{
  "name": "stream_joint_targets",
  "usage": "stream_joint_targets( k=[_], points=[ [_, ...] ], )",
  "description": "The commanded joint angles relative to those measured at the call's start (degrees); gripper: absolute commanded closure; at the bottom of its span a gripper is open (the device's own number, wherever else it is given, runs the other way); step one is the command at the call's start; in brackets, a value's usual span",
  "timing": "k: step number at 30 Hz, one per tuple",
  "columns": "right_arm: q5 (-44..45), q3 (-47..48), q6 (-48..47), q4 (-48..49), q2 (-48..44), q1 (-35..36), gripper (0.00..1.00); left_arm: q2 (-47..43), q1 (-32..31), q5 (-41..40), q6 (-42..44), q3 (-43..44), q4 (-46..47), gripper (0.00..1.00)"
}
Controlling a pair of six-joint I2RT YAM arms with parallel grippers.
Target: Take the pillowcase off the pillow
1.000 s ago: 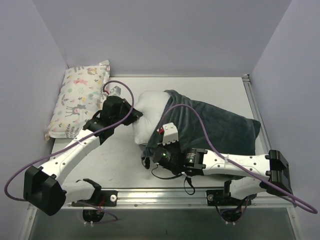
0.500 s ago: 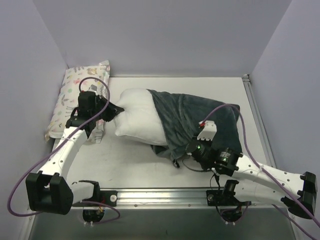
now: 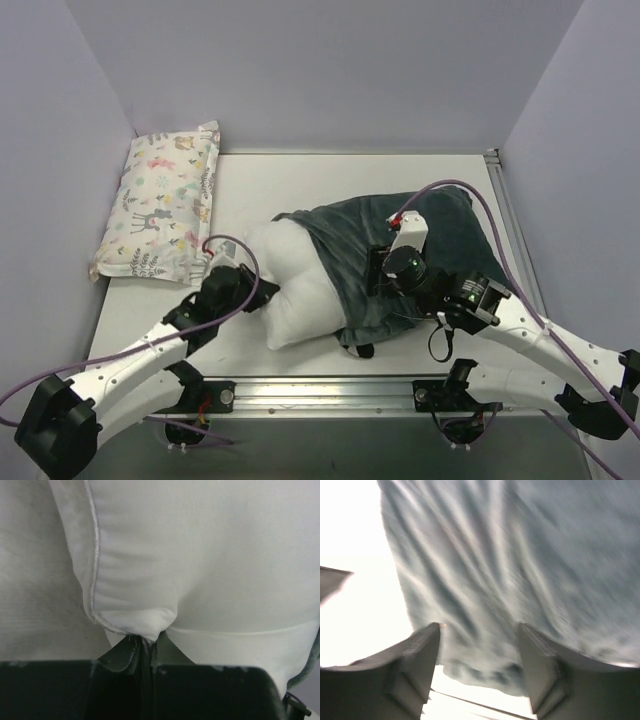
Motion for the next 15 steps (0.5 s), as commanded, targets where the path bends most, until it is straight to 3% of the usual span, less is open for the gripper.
stream_joint_targets(
  k=[1,6,7,10,12,15],
  points=[
    [-6.52,6.81,-7.19,-1.46,1.35,0.78,0.35,-1.06,-9.79,-8.90,-6.78,-7.55,7.23,1.00],
    [-10.72,22.42,-19.56,-0.50,16.25,-3.94,0.13,0.96,-19.47,-13.05,-10.39,-11.88,11.97,1.00],
    [-17.27,25.34,-21.43,-0.40,19.18,-5.27,0.11,1.49,-21.48,-14.01,-11.00,-12.23,12.25,1.00],
    [-24.44,38.87,-28.11,-4.08,32.88,-7.65,0.08,3.51,-23.87,-14.72,-12.41,-14.08,15.24,1.00],
    [-26.03,47.64,-31.88,-8.72,42.35,-7.92,0.08,4.48,-24.40,-14.81,-13.03,-14.61,16.21,1.00],
    [-28.05,53.04,-33.75,-14.01,51.44,-7.92,0.08,4.40,-25.10,-15.07,-12.50,-14.70,16.12,1.00]
  ],
)
